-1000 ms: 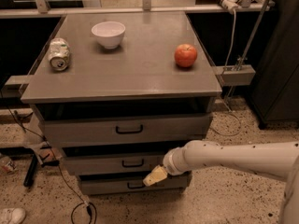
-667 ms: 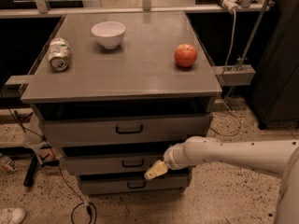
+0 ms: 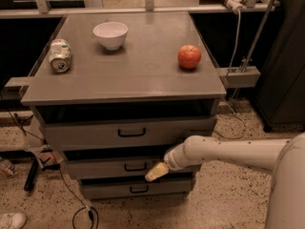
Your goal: Open middle drawer
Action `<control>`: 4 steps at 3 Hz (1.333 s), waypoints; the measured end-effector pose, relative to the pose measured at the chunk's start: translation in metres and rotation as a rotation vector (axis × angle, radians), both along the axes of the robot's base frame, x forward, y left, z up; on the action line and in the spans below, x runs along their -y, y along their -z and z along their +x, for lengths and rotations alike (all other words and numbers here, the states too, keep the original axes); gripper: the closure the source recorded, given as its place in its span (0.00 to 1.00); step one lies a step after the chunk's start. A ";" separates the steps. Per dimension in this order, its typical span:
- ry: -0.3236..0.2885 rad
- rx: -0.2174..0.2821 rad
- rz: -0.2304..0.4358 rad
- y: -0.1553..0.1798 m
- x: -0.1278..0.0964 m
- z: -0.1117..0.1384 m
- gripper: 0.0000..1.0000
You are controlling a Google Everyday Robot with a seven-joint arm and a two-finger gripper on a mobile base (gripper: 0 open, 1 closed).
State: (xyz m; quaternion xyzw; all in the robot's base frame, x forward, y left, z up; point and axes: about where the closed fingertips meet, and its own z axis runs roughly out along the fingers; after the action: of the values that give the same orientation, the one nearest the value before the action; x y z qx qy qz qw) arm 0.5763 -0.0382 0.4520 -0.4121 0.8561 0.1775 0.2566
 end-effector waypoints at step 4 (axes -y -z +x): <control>-0.012 -0.099 -0.017 0.015 -0.002 -0.036 0.00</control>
Offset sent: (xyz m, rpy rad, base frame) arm -0.0457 0.0046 -0.0435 -0.0139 0.1720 0.0321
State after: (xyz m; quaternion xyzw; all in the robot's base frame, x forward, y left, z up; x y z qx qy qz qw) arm 0.5408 -0.0364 0.4372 -0.4101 0.8667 0.1918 0.2093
